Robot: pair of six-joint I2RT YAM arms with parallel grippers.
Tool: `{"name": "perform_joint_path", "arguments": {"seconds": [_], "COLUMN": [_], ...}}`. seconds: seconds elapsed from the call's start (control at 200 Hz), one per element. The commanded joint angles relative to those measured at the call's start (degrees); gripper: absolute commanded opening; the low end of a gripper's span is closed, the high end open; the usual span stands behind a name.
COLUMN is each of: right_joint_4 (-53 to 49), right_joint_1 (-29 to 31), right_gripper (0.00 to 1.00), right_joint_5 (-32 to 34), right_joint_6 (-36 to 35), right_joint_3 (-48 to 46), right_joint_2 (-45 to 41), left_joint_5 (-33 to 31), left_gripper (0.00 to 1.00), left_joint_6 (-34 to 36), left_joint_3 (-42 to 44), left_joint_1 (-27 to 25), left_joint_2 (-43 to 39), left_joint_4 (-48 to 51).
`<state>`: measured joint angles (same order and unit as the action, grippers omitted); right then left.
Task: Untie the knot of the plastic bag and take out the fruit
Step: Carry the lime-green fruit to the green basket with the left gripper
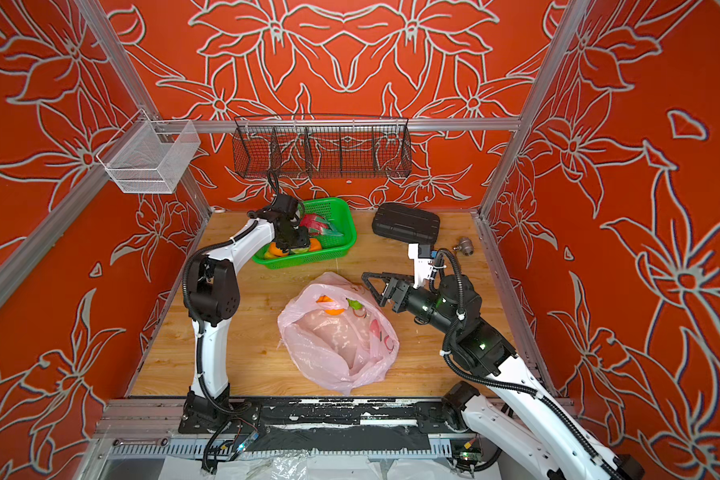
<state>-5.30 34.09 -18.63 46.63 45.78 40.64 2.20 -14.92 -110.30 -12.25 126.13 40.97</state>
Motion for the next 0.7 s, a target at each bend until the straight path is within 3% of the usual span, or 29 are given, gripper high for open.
{"name": "perform_joint_path", "arguments": {"seconds": [0.0,0.135,0.401,0.696], "right_joint_4": [-0.1,-0.1,-0.9,-0.6], "right_joint_1": [-0.3,-0.3,-0.2,-0.2], "right_gripper": [0.95,0.95,0.94,0.94], "right_joint_5": [0.9,0.5,0.6,0.6], "right_joint_6": [-0.3,-0.2,-0.2,0.4], "right_joint_3": [-0.9,-0.5,-0.4,-0.9], "right_joint_2": [-0.5,-0.5,-1.0,-1.4], "left_joint_5": [0.8,0.2,-1.3,-3.8], "left_gripper": [0.49,0.54,0.75,0.78], "left_joint_6": [-0.3,0.0,0.3,0.9], "left_joint_3": [-1.8,-2.5,-1.4,2.1], "left_joint_1": [0.4,0.4,0.4,0.4], "left_joint_2": [2.2,3.8,2.3,-3.7], "left_joint_4": [2.9,3.9,3.6,1.9]}}
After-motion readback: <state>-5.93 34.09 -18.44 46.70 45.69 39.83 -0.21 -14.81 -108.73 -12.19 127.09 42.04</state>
